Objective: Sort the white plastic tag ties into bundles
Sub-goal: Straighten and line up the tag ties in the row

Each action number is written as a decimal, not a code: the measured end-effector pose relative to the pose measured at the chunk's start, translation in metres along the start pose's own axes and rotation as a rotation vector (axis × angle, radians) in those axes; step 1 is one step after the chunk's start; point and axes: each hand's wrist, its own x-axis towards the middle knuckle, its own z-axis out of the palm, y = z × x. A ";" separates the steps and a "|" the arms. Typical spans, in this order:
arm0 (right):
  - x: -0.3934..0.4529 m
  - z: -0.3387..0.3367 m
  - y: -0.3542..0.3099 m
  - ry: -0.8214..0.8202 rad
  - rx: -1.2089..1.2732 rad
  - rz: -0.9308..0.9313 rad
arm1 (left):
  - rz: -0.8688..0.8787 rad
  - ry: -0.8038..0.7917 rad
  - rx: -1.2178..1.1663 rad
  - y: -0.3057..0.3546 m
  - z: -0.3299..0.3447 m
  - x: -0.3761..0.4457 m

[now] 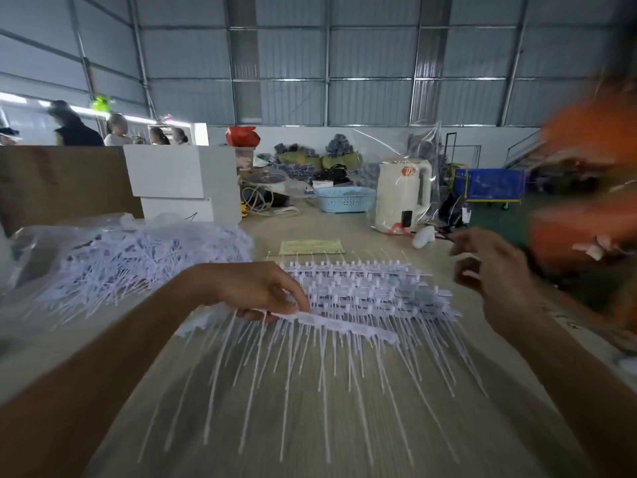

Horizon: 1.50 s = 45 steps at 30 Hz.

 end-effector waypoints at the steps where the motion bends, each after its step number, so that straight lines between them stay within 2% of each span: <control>1: -0.003 0.002 0.004 -0.159 -0.151 -0.018 | 0.009 0.019 0.037 -0.002 0.003 0.002; 3: -0.012 0.008 0.011 -0.534 -0.491 -0.079 | 0.063 0.119 0.080 -0.003 0.008 0.007; 5: -0.021 0.016 0.016 -0.799 -0.747 -0.193 | 0.130 0.242 0.062 -0.002 0.011 0.010; 8: -0.033 0.023 0.014 -0.941 -0.787 -0.216 | 0.174 0.392 -0.022 -0.003 0.015 0.013; 13: -0.033 0.020 0.006 -0.931 -0.623 -0.189 | 0.234 0.526 -0.070 -0.006 0.021 0.014; 17: -0.033 0.020 0.000 -0.863 -0.355 -0.034 | 0.255 0.654 0.085 0.000 0.033 0.014; 22: -0.037 0.025 -0.005 -0.849 -0.213 0.050 | 0.269 0.550 0.188 0.030 0.065 0.032; 28: -0.042 0.028 -0.016 -0.822 -0.340 0.019 | 0.252 0.710 0.017 0.043 0.099 0.044; 33: -0.048 0.030 -0.024 -0.909 -0.261 0.160 | 0.263 0.754 -0.162 0.046 0.100 0.038; 36: -0.049 0.030 -0.027 -0.930 -0.375 0.087 | 0.255 0.730 -0.138 0.044 0.104 0.036; 40: -0.051 0.036 -0.023 -0.835 -0.567 -0.112 | 0.231 0.738 -0.220 0.046 0.113 0.038; 45: -0.057 0.048 -0.017 -0.837 -0.526 -0.243 | 0.200 0.787 -0.303 0.055 0.113 0.038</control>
